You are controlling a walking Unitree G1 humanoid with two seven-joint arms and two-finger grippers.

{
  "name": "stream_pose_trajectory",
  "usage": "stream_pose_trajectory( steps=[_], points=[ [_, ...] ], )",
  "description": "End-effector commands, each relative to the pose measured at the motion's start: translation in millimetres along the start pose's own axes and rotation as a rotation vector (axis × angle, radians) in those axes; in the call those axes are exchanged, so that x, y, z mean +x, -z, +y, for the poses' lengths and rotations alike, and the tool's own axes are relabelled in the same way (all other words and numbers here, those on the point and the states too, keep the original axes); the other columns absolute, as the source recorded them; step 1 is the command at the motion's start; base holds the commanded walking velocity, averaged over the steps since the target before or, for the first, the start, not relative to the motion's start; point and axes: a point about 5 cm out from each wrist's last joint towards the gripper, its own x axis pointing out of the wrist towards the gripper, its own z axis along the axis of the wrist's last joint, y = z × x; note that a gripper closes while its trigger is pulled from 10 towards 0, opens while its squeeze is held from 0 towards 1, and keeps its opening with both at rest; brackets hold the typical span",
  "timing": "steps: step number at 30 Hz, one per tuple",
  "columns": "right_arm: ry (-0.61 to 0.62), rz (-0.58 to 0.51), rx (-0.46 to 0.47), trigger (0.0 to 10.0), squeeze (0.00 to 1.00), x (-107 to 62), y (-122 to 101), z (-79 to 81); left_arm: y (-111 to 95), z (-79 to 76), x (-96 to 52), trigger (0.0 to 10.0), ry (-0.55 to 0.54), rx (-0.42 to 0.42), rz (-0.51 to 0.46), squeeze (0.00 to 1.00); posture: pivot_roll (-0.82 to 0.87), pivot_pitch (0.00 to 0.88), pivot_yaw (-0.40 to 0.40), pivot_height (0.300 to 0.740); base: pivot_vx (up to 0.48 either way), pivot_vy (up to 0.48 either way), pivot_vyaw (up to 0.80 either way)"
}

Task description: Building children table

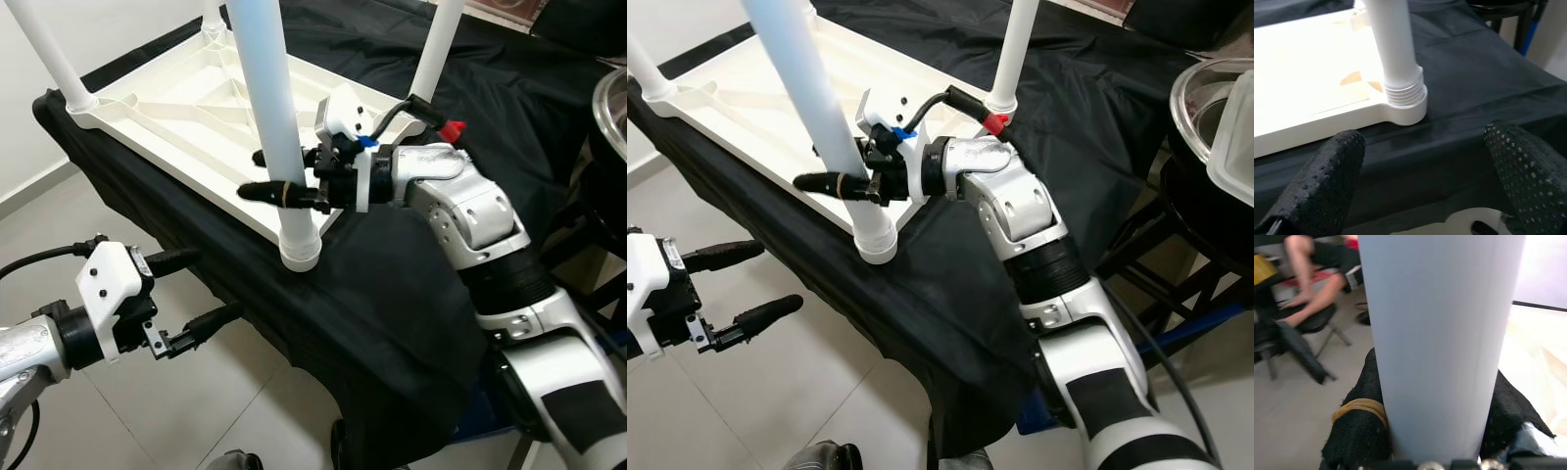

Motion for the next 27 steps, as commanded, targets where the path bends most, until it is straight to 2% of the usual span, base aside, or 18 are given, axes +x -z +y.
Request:
stream_pose_trajectory(
  steps=[1, 6, 9, 10, 11, 19, 23, 27],
  points=[
    [0.069, 0.130, 0.068, 10.0, 0.00, -2.6, 30, -0.7, 2, 2.5, -3.0, 10.0, -0.006, 0.015, 0.025, 0.00, -0.01, 0.242, -0.066, 0.740, 0.000, 0.000, 0.00],
    [0.152, 0.158, 0.133, 10.0, 0.00, -3.1, 39, -0.1, 1, 6.8, -2.4, 10.0, -0.026, 0.021, 0.013, 0.00, -0.01, 0.240, -0.066, 0.740, 0.000, 0.000, 0.00],
    [0.254, 0.186, 0.181, 10.0, 0.00, -5.8, 45, -5.6, 0, 10.9, -2.8, 10.0, -0.046, 0.031, 0.009, 0.00, -0.01, 0.238, -0.066, 0.740, 0.000, 0.000, 0.00],
    [0.254, 0.186, 0.181, 10.0, 0.00, -5.8, 45, -5.6, 0, 10.9, -2.8, 10.0, -0.046, 0.031, 0.009, 0.00, -0.01, 0.238, -0.066, 0.740, 0.000, 0.000, 0.00],
    [0.349, 0.215, 0.225, 10.0, 0.00, -9.9, 51, -11.0, -1, 14.3, -4.0, 10.0, -0.062, 0.039, 0.008, 0.00, -0.01, 0.237, -0.066, 0.740, 0.000, 0.000, 0.00],
    [0.570, 0.277, 0.326, 10.0, 0.00, -22.4, 63, -13.9, 2, 17.6, -5.6, 10.0, -0.071, 0.045, 0.010, 0.00, -0.01, 0.236, -0.062, 0.740, 0.000, 0.000, 0.00],
    [0.613, 0.267, 0.341, 10.0, 0.00, -25.2, 64, -13.9, 2, 17.6, -5.1, 10.0, -0.070, 0.045, 0.008, 0.00, -0.01, 0.235, -0.057, 0.740, 0.000, 0.000, 0.00],
    [0.676, 0.173, 0.376, 10.0, 0.00, -33.4, 62, -13.6, 2, 16.8, -2.6, 10.0, -0.064, 0.049, 0.007, 0.00, 0.00, 0.233, -0.049, 0.740, 0.000, 0.000, 0.00]
  ],
)
